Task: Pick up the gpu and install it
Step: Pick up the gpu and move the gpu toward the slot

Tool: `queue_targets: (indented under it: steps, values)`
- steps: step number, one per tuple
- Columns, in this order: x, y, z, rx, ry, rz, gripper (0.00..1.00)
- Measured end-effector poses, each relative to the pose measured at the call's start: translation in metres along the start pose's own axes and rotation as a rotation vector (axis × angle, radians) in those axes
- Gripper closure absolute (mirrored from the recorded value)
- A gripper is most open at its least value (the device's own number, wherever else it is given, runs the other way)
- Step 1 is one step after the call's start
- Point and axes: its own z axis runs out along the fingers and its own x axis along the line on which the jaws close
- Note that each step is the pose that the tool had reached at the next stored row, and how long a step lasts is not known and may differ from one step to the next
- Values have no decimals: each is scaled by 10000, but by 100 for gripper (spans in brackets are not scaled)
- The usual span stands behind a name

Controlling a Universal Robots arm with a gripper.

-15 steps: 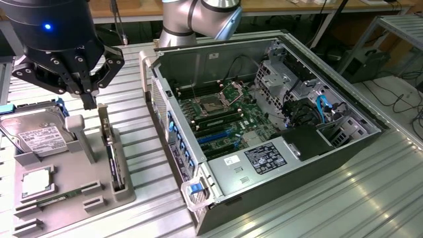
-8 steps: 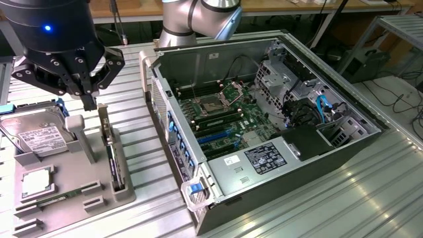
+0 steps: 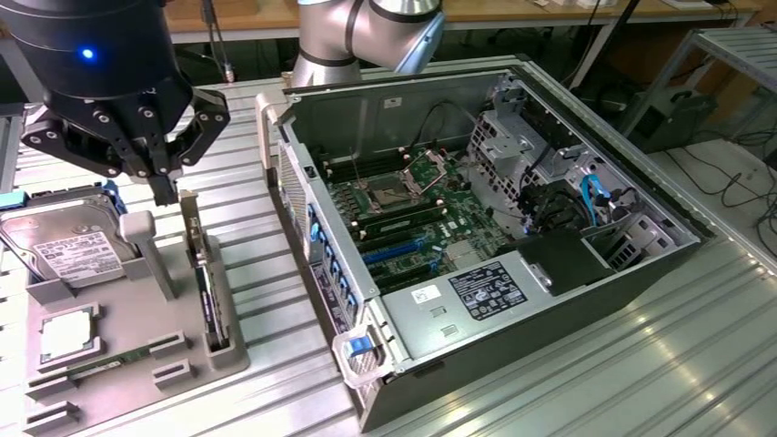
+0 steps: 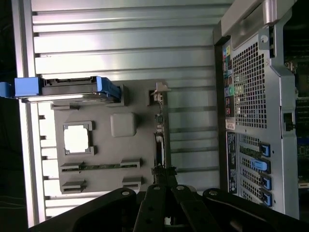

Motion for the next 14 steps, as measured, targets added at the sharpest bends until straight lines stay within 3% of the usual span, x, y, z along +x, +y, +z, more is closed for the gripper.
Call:
queue_targets:
  steps: [1,3,4,5,8,9,10,14]
  values:
    - [0,-4,0,-1,-1,1,89]
    - [0,-10,0,0,0,0,76]
    - [-1,-15,0,0,-1,0,76]
    - [-1,-16,0,-1,-1,0,58]
    - [-1,-16,0,0,0,0,40]
    - [0,-16,-1,1,1,-17,40]
    - [0,-16,-1,-1,5,-82,34]
    - [2,-17,21,-12,22,-486,34]
